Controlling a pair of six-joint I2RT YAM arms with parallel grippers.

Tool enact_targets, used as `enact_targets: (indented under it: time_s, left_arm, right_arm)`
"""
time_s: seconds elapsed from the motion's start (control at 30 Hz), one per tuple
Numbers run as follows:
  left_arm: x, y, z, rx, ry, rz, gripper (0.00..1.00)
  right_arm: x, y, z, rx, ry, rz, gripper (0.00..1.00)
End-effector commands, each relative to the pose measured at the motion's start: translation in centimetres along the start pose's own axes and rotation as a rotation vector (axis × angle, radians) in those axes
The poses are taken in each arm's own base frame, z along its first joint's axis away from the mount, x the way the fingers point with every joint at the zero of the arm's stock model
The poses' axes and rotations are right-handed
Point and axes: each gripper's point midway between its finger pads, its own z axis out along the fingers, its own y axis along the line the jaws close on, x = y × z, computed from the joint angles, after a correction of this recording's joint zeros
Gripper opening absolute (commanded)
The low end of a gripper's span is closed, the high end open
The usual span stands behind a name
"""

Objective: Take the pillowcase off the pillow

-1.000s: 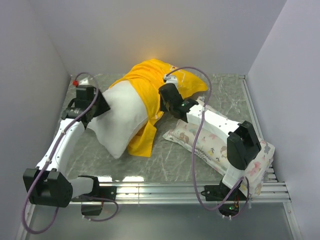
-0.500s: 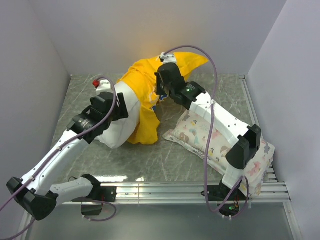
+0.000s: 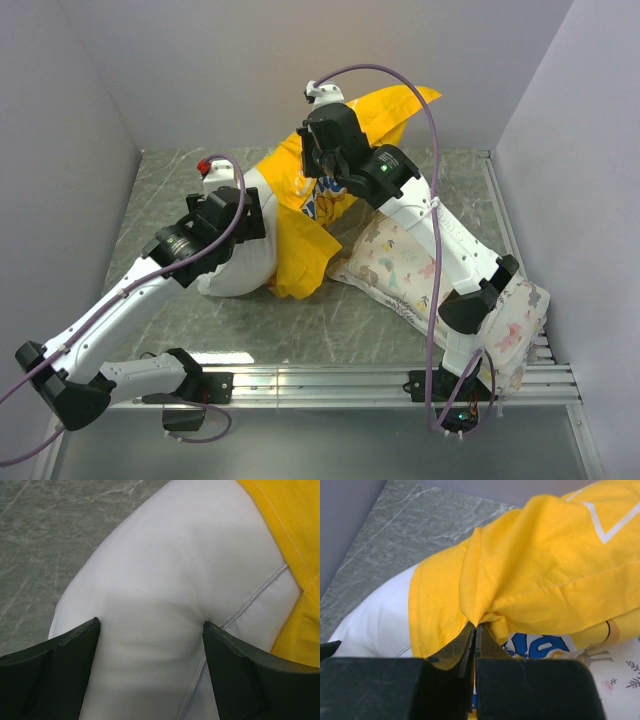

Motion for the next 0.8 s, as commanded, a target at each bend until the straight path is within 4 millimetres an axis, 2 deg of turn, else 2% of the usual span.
enact_targets:
  time_s: [0.0, 0.2, 0.33, 0.47, 0.53, 0.67, 0.77]
  left_arm:
    - [-2.9, -2.1, -2.8, 0.172, -0.052, -0.072, 0.89]
    - [-2.2, -4.6, -3.3, 0.301, 0.007, -0.044, 0.91]
    - [-2.2, -5.3, -3.8, 0.353, 0.001, -0.048, 0.94]
    - [-0.8, -6.1, -3.3, 0.384, 0.058, -0.017, 0.95]
    - [-0.7, -6.9, -3.8, 0.437, 0.065, -0.034, 0.96]
    - [-2.1, -6.3, -5.1, 0.502, 0.03, -0.084, 0.98]
    - [-2.1, -6.4, -5.4, 0.527, 0.043, -0.07, 0.99]
  right_arm:
    - [-7.9, 0.8, -3.7, -0.049, -0.243, 0.075, 0.0]
    - [-7.3, 1.3, -3.3, -0.06, -0.234, 0.075, 0.0]
    - [-7.0, 1.4, -3.0, -0.051, -0.225, 0.062, 0.0]
    - [-6.3, 1.3, -2.3, -0.044, -0.212, 0.052, 0.0]
    - [-6.0, 1.4, -1.6, -0.039, -0.203, 0.047, 0.0]
    - [-4.5, 1.4, 0.2, -0.011, -0.164, 0.023, 0.0]
    - [-3.6, 1.5, 1.3, -0.009, -0.144, 0.023, 0.0]
